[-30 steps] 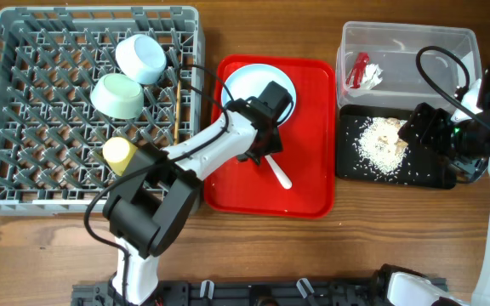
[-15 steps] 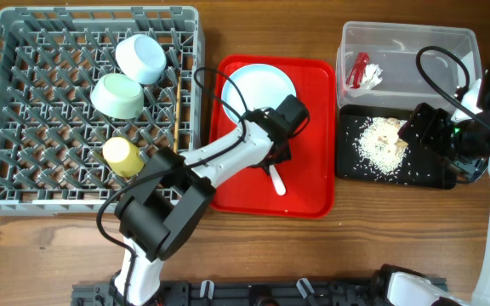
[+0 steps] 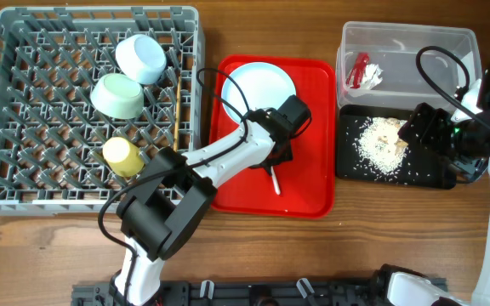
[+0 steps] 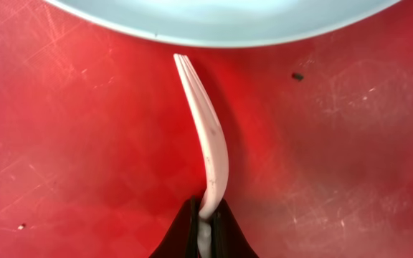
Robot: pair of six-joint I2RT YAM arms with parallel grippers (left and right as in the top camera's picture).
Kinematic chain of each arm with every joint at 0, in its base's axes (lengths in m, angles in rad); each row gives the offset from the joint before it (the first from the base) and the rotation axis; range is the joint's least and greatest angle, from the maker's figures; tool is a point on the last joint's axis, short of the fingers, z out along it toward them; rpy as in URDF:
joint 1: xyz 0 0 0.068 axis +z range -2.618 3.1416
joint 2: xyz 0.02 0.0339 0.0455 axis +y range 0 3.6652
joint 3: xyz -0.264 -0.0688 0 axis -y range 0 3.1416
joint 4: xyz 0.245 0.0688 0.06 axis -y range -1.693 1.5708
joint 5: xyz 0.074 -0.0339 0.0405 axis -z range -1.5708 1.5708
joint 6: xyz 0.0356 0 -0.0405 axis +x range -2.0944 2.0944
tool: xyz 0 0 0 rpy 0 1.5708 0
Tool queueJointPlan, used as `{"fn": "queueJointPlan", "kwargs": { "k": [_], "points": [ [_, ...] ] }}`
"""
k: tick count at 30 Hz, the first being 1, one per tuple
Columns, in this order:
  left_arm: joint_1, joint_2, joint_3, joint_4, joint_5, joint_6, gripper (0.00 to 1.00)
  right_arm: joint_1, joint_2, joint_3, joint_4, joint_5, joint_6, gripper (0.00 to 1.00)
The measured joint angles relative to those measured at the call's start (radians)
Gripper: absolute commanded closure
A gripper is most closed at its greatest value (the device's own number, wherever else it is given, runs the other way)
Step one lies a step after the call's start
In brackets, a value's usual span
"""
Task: Sort waste into correct bins and load items into the dishwasher rack
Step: 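Place the white fork into the dish rack with the left gripper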
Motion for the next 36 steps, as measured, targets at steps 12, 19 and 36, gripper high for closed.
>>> {"fn": "queueJointPlan", "kwargs": {
  "k": [12, 19, 36],
  "points": [
    [0.09, -0.234, -0.017, -0.122, 0.013, 0.166, 0.96, 0.0, 0.0, 0.0, 0.0, 0.0, 0.0, 0.0],
    [0.4, -0.474, -0.013, -0.126, -0.015, 0.534, 0.96, 0.0, 0.0, 0.0, 0.0, 0.0, 0.0, 0.0],
    [0.554, -0.298, -0.013, -0.067, 0.016, 0.742, 0.48, 0.0, 0.0, 0.0, 0.0, 0.0, 0.0, 0.0]
  ]
}}
